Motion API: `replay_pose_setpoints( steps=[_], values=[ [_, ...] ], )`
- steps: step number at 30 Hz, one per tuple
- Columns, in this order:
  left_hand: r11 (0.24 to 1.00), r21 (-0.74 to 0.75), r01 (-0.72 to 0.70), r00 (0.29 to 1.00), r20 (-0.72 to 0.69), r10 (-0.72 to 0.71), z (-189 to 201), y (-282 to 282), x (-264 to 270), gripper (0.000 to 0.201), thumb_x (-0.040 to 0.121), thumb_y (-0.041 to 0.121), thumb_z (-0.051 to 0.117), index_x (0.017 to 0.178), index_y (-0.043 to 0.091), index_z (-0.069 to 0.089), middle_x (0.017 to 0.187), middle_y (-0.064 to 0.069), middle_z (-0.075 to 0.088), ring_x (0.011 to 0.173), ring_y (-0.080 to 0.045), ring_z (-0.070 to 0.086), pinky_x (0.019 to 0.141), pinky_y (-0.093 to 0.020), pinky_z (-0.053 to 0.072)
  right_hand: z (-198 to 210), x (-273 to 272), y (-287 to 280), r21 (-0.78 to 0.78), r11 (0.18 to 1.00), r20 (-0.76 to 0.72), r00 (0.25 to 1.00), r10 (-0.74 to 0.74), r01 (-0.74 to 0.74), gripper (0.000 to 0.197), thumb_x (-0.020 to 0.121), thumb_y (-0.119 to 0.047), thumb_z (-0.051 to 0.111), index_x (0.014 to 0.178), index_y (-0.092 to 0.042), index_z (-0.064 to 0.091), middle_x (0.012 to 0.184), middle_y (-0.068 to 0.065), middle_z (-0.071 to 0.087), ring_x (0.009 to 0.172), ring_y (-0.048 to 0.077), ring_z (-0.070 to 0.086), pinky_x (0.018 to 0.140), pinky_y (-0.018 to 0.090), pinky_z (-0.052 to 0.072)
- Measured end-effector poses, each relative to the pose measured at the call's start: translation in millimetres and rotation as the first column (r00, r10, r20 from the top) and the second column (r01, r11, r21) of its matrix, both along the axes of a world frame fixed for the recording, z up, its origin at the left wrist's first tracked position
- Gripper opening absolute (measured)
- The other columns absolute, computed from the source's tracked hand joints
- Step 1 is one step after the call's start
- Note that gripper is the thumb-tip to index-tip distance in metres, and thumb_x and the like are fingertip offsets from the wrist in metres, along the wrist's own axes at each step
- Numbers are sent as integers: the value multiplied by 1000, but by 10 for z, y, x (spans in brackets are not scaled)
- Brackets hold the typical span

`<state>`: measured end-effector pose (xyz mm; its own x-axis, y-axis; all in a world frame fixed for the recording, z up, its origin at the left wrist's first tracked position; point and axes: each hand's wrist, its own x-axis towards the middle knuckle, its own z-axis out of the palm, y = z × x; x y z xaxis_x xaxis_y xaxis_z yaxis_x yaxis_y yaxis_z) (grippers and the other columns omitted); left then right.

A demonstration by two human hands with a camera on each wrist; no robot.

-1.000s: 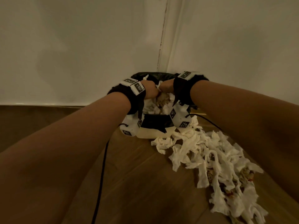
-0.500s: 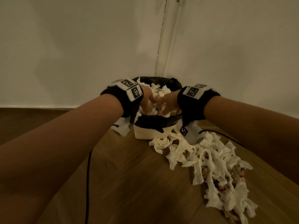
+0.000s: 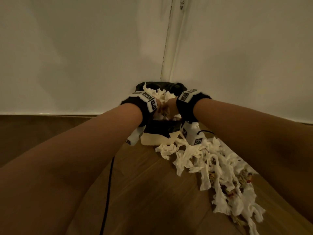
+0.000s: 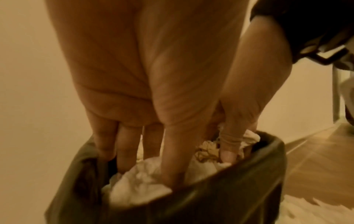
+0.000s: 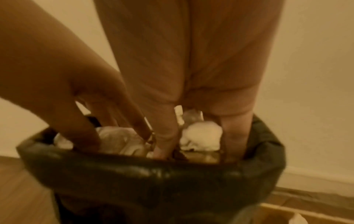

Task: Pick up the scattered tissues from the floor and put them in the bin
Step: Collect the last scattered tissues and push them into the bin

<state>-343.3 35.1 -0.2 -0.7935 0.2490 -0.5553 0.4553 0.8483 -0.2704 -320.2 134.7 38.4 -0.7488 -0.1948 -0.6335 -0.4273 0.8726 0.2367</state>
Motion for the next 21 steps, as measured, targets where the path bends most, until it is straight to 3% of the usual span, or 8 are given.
replay_pose_setpoints(
  steps=[1, 4, 7, 9, 13, 17, 21],
  values=[
    [1000, 27, -2, 1000, -26, 3, 39, -19, 1, 72, 84, 44, 61, 146, 23, 30, 148, -8, 36, 132, -31, 39, 106, -46, 38, 37, 20, 41, -89, 993, 8, 997, -74, 74, 63, 92, -32, 56, 147, -19, 28, 149, 6, 36, 134, 27, 37, 108, 36, 33],
    [998, 65, -16, 999, -44, 19, 245, -25, 85, 84, 77, 55, 64, 147, 31, 24, 150, -5, 32, 135, -30, 35, 108, -46, 35, 197, 136, 201, -115, 989, -27, 995, -101, 97, 72, 92, -29, 58, 150, -24, 16, 155, 4, 22, 140, 27, 28, 110, 39, 33],
    [993, 101, -65, 997, -41, 70, 467, 61, 214, 82, 75, 49, 68, 145, 32, 28, 147, -7, 36, 129, -31, 41, 103, -47, 41, 498, 366, 328, -232, 948, -32, 973, -230, 216, 71, 94, -22, 56, 151, -23, 14, 157, 7, 18, 142, 29, 25, 112, 43, 31],
    [985, 145, -97, 990, -91, 111, 686, 142, 417, 73, 78, 47, 66, 142, 30, 35, 143, -7, 41, 125, -30, 46, 101, -44, 43, 709, 582, 434, -319, 916, -74, 957, -281, 244, 67, 93, -22, 57, 150, -18, 20, 153, 10, 27, 137, 29, 33, 109, 39, 33],
    [941, 338, -18, 993, -102, 56, 1069, 419, 1044, 45, 90, 43, 52, 129, 21, 56, 130, -4, 57, 115, -25, 55, 97, -34, 44, 977, 1042, 697, -390, 851, -71, 910, -408, 351, 55, 93, -23, 56, 143, -13, 37, 144, 11, 42, 125, 28, 48, 102, 36, 41],
    [906, 424, 20, 990, -137, 42, 1247, 663, 1636, 34, 95, 25, 50, 126, 16, 59, 131, -8, 56, 116, -26, 54, 96, -34, 43, 1137, 1558, 961, -438, 798, -148, 842, -518, 414, 45, 93, -30, 56, 135, -13, 51, 140, 7, 49, 124, 26, 50, 104, 37, 41],
    [856, 515, 57, 988, -153, 26, 1326, 899, 2128, 30, 94, 22, 52, 121, 13, 62, 125, -8, 60, 109, -24, 58, 87, -30, 47, 1202, 2096, 1253, -498, 722, -167, 763, -624, 481, 35, 92, -33, 55, 115, -9, 66, 116, 9, 66, 104, 28, 62, 96, 42, 49]
  ],
)
